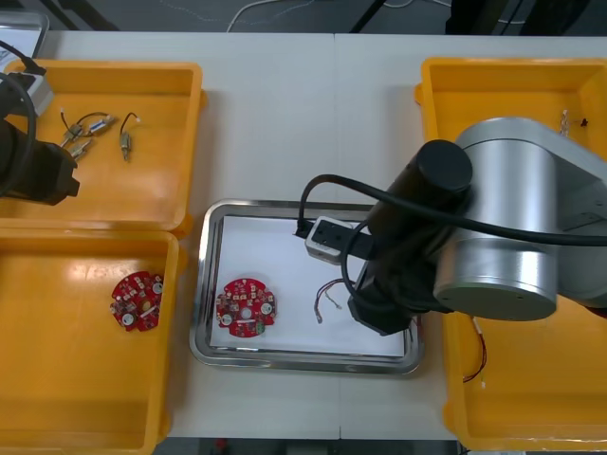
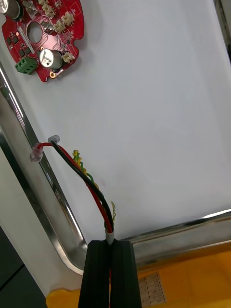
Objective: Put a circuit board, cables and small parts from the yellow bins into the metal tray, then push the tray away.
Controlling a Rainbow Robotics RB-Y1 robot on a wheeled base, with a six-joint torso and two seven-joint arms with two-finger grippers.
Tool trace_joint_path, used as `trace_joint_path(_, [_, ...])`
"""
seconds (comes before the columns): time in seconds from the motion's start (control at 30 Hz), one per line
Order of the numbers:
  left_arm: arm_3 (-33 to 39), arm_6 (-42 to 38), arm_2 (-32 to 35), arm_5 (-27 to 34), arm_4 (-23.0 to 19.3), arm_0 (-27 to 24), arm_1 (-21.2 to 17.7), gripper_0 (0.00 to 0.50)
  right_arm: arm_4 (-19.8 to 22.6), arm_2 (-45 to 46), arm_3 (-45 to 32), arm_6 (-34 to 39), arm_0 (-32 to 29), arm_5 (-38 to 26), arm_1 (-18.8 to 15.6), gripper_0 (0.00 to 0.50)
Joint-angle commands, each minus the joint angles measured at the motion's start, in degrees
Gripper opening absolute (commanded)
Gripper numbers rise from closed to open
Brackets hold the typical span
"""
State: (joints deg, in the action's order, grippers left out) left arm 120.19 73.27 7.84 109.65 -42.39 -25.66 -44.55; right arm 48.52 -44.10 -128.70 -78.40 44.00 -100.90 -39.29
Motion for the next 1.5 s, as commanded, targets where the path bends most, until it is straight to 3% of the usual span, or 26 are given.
trace_joint_path(0.03, [-3.6,1.3,2.2,0.3,1.8,-3.9,-2.0,0.426,-1.8,-4.9,3.0,-0.5,3.4,2.2,2.9,0.000])
trace_joint_path(0.5, [-17.6,2.2,2.3,0.0,5.1,-10.1,-2.0,0.425,-8.6,-16.0,9.6,-3.2,3.4,10.0,3.4,0.000])
trace_joint_path(0.83, [-26.8,11.2,2.1,-5.1,7.8,-15.4,0.1,0.425,-11.9,-20.9,12.2,-3.4,3.4,15.0,4.7,0.000])
trace_joint_path(1.07, [-32.5,20.3,-0.8,-9.9,13.2,-19.0,2.1,0.423,-13.0,-21.0,12.3,-4.1,3.4,15.0,4.9,0.011])
trace_joint_path(1.1, [-33.9,22.2,-1.3,-11.5,13.6,-19.5,2.5,0.424,-13.5,-21.0,12.3,-4.5,3.4,15.0,4.9,0.160])
trace_joint_path(1.13, [-33.9,22.2,-1.3,-11.5,13.6,-19.5,2.5,0.424,-13.5,-21.0,12.3,-4.5,3.4,15.0,4.9,0.160])
trace_joint_path(1.17, [-35.6,24.2,-1.4,-12.8,13.4,-19.9,2.9,0.424,-14.2,-20.9,12.3,-4.7,3.4,15.0,4.9,0.325])
trace_joint_path(1.2, [-37.0,26.0,-1.5,-13.9,13.2,-20.3,3.2,0.425,-14.5,-21.0,12.3,-5.0,3.4,15.0,4.9,0.325])
trace_joint_path(1.23, [-38.1,27.2,-1.4,-14.8,13.1,-20.6,3.5,0.425,-14.6,-20.9,12.3,-5.1,3.4,15.0,5.0,0.445])
trace_joint_path(1.3, [-40.0,29.2,-1.4,-16.3,13.1,-21.0,4.0,0.424,-14.7,-20.7,12.3,-5.2,3.4,15.0,5.0,0.451])
trace_joint_path(1.33, [-41.6,30.6,-1.3,-17.4,12.9,-21.5,4.4,0.423,-14.6,-20.6,12.3,-5.2,3.4,15.0,5.0,0.481])
trace_joint_path(1.5, [-46.1,35.4,-1.3,-22.1,12.9,-22.4,6.1,0.424,-14.5,-19.4,11.9,-5.2,3.5,14.7,5.0,0.486])
